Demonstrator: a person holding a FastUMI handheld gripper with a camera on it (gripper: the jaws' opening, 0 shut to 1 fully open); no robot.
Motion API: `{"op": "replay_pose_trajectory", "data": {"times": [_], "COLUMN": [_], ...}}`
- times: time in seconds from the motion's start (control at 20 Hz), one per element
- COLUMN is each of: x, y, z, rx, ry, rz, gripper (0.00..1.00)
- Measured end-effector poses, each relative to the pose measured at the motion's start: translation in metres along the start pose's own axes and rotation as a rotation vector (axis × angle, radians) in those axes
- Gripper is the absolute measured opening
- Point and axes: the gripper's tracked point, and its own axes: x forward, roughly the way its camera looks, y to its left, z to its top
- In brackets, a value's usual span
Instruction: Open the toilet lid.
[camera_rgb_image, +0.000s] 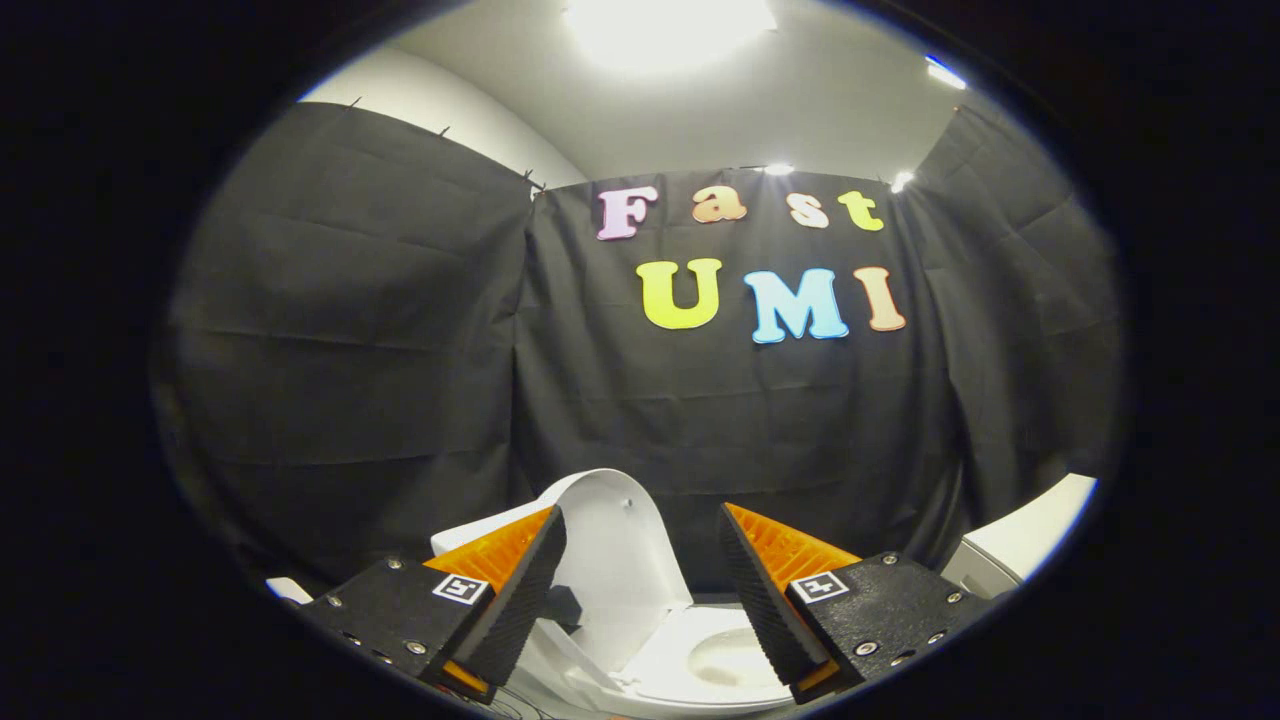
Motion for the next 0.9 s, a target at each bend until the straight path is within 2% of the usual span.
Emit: {"op": "replay_pose_trajectory", "data": {"times": [0.25, 0.45, 0.7, 0.9], "x": [-0.016, -0.024, -0.034, -0.042], "y": [-0.090, -0.136, -0.146, -0.155], "z": [0.012, 0.008, -0.006, -0.003], "rx": [-0.020, -0.077, -0.006, -0.024], "ry": [-0.028, -0.028, 0.005, 0.018], "rz": [-0.061, -0.095, -0.078, -0.084], "gripper": [0.94, 0.93, 0.94, 0.94]}}
